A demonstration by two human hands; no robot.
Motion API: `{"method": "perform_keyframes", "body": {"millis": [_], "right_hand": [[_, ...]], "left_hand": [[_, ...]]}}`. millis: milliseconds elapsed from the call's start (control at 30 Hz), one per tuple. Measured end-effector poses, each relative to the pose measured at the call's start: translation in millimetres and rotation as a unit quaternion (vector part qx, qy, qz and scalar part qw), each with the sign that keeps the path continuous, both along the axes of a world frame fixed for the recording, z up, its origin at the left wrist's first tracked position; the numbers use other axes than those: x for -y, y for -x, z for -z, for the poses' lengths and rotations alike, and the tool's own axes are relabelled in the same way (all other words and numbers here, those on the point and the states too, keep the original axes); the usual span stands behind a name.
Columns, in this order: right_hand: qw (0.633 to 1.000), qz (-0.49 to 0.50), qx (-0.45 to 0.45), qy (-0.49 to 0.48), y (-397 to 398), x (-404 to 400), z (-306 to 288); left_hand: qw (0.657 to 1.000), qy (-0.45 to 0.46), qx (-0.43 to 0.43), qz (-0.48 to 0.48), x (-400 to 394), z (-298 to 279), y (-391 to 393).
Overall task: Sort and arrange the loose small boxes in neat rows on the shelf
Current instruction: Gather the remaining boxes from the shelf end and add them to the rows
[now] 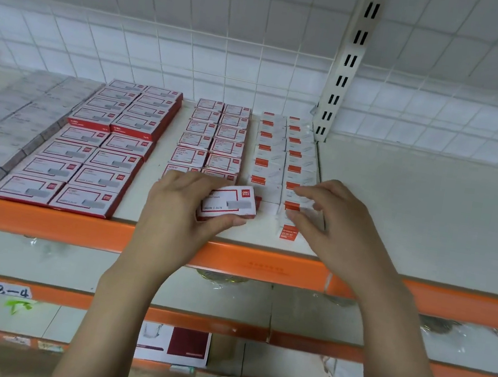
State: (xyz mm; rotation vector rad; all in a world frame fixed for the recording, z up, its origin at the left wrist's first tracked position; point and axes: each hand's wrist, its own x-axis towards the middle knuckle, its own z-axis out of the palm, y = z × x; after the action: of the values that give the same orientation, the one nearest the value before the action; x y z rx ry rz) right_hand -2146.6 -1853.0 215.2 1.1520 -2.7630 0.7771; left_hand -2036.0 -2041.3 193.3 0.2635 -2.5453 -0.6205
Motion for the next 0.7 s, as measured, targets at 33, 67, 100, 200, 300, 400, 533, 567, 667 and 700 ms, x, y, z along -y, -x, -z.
{"method": "perform_keyframes", "body": {"millis": [33, 67, 100, 200, 300, 400, 533, 567, 667, 700], "right_hand": [[1.000, 0.001, -0.001, 0.002, -2.1, 7.2, -1.1], [1.000, 0.003, -0.002, 0.007, -4.7, 15.5, -1.8], [1.000, 0.006, -0.003, 0.013, -7.6, 24.4, -2.3], [1.000, 0.011, -0.013, 0.015, -17.4, 57.5, -3.9], [1.000, 0.009, -0.018, 0.016, -29.3, 97.1, -4.8], [1.000, 0.002, -0.014, 0.016, -41.4, 134.5, -2.6], [1.000, 0.001, -0.020, 0.009, -55.4, 169.8, -0.4], [1.000, 0.005, -0.027, 0.004, -57.8, 176.1, -0.2], [1.000, 0.014, -0.019, 0.004, -62.3, 188.8, 1.6], [1.000, 0.015, -0.014, 0.008, -63.5, 191.6, 3.0]], "left_hand": [[1.000, -0.005, 0.005, 0.006, 7.5, -0.2, -0.7], [1.000, -0.011, 0.010, 0.016, 16.1, -0.3, -2.0], [0.999, -0.015, 0.014, 0.027, 26.3, -0.2, -3.8], [0.999, -0.013, 0.026, 0.045, 62.6, -2.2, -12.8], [0.999, -0.012, 0.026, 0.039, 105.2, -4.5, -25.6], [0.999, -0.011, 0.026, 0.027, 145.7, -5.4, -40.1], [0.999, -0.002, 0.038, 0.006, 186.6, -3.7, -51.8], [0.999, -0.002, 0.039, 0.003, 194.1, -2.6, -52.1], [1.000, 0.003, 0.028, 0.001, 210.4, 3.1, -50.3], [1.000, -0.002, 0.025, -0.001, 214.3, 4.8, -49.7]]}}
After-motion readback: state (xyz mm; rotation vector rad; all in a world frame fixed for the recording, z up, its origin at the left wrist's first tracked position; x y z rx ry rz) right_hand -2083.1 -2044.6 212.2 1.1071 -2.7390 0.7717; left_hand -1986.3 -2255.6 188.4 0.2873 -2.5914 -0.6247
